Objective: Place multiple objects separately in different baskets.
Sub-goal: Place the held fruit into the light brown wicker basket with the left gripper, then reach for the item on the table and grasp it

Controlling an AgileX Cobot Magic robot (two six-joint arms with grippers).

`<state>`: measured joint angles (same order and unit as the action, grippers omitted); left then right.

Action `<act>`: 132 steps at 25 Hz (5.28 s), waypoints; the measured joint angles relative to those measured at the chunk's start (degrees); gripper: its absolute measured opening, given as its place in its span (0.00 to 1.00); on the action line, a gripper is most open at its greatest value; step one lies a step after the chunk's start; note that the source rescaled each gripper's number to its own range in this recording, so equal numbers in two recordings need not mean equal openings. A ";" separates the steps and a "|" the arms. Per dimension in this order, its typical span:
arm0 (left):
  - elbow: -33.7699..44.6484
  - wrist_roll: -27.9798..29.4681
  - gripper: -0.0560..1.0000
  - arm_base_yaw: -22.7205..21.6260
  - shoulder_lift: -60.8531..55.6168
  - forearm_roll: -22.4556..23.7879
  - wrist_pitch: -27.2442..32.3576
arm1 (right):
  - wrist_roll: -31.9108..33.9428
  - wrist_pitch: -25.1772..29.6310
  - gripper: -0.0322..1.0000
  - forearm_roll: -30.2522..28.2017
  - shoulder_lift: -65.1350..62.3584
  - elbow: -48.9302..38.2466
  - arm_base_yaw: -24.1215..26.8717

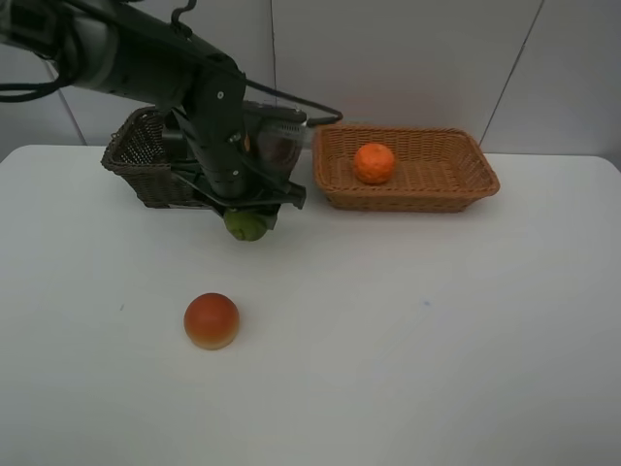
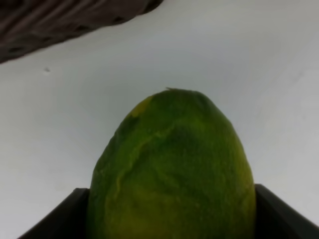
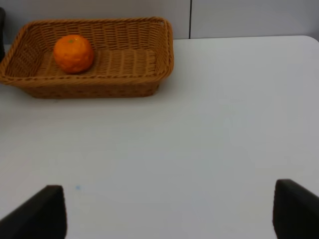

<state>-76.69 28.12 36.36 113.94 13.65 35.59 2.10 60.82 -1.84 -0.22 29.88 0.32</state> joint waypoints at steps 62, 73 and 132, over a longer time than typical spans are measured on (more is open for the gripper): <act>-23.26 -18.63 0.95 5.76 24.54 -3.66 -49.31 | 0.00 0.00 0.80 0.06 0.00 0.00 0.00; -22.56 -18.63 0.95 5.55 13.70 -3.70 -18.81 | 0.00 0.00 0.80 0.06 0.00 0.00 0.00; 20.90 -37.79 0.95 3.83 -4.08 -7.53 2.29 | 0.05 0.00 0.80 0.01 0.00 0.00 0.00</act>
<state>-55.78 -9.67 40.19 109.86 6.12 37.88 2.15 60.82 -1.84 -0.22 29.88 0.32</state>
